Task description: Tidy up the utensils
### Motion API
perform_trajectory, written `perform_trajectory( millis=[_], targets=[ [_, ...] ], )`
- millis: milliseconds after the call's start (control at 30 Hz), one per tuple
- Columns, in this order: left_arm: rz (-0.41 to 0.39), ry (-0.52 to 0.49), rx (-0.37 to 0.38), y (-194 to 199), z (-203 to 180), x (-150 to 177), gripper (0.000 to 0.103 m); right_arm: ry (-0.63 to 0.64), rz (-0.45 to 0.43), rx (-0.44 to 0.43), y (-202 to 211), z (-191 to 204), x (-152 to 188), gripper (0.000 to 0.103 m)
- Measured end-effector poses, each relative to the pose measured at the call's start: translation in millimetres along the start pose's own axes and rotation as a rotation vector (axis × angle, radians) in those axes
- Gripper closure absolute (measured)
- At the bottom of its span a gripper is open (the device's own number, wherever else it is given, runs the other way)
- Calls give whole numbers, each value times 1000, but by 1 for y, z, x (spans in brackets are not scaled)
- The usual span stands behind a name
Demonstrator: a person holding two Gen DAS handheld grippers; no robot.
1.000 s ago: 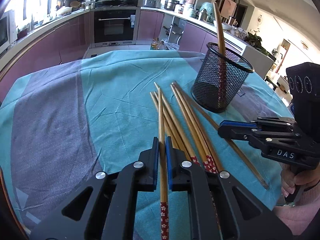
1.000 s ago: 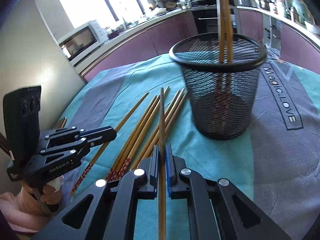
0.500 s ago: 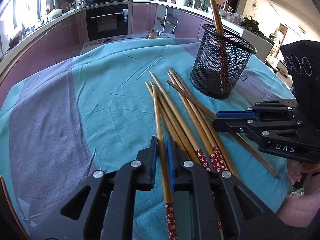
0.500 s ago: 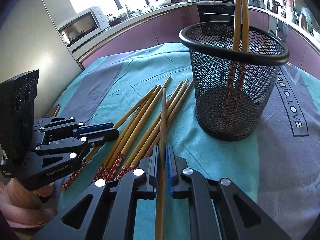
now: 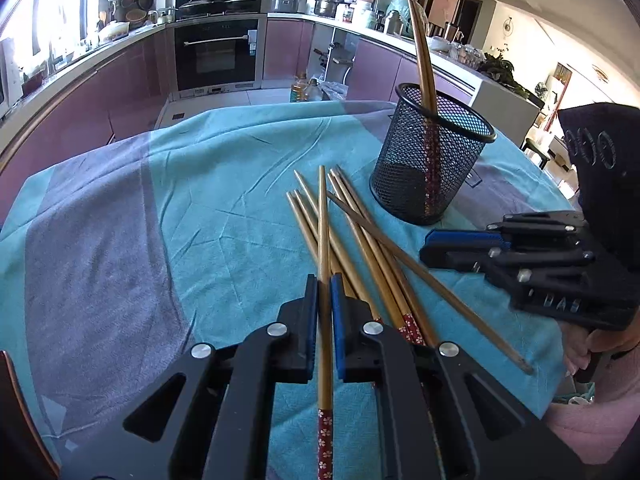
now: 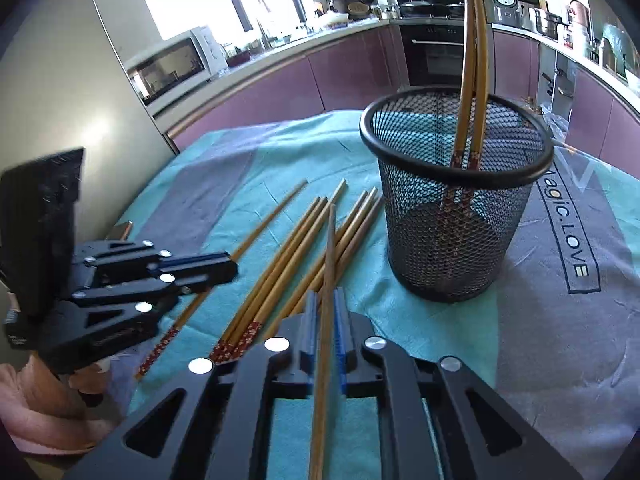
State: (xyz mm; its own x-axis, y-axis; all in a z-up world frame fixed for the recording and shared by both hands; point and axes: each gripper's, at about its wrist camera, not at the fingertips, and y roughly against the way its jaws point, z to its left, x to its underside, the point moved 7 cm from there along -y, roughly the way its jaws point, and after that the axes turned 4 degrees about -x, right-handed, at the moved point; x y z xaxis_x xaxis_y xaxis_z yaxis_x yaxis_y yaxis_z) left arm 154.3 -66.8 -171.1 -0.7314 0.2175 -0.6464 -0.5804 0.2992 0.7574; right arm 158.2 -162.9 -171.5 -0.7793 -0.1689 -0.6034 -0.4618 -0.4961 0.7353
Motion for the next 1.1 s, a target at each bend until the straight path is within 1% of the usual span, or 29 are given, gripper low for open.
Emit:
perform_trajectory(
  millis=[33,100,167,200,233,300,467,600,700,767,867,1100],
  targets=[
    [2,3,-1,0,1,0,95,5,5,9,-3,0,1,79],
    [9,9,-1,-1,2,3,95,13,27,22,-10,0,5,79],
    [17,14,4,-2,3,5,95,8,22,12,-12,-1,5,80],
    [20,18,5,-3,3,5,95,6,22,11,-12,-2,5,82],
    [23,20,6,-3,3,5,95,1,21,8,-12,-3,5,90],
    [24,24,11,-4,3,5,95,-8,30,-4,-13,-4,6,96],
    [13,18,18,-2,0,2,95,-18,33,-2,-13,-8,9,95],
    [20,20,24,-3,-1,2,95,-10,31,-2,-13,-8,9,95],
    [18,22,24,-3,-1,2,95,-18,20,-6,-10,-10,10,97],
    [11,27,27,0,-1,0,95,-16,-9,-20,-1,-7,8,97],
    [-8,41,61,9,-2,-6,95,-5,-61,-34,17,-5,2,97],
    [-112,45,135,51,-7,-35,95,3,-223,-57,77,-4,-22,97]
  ],
)
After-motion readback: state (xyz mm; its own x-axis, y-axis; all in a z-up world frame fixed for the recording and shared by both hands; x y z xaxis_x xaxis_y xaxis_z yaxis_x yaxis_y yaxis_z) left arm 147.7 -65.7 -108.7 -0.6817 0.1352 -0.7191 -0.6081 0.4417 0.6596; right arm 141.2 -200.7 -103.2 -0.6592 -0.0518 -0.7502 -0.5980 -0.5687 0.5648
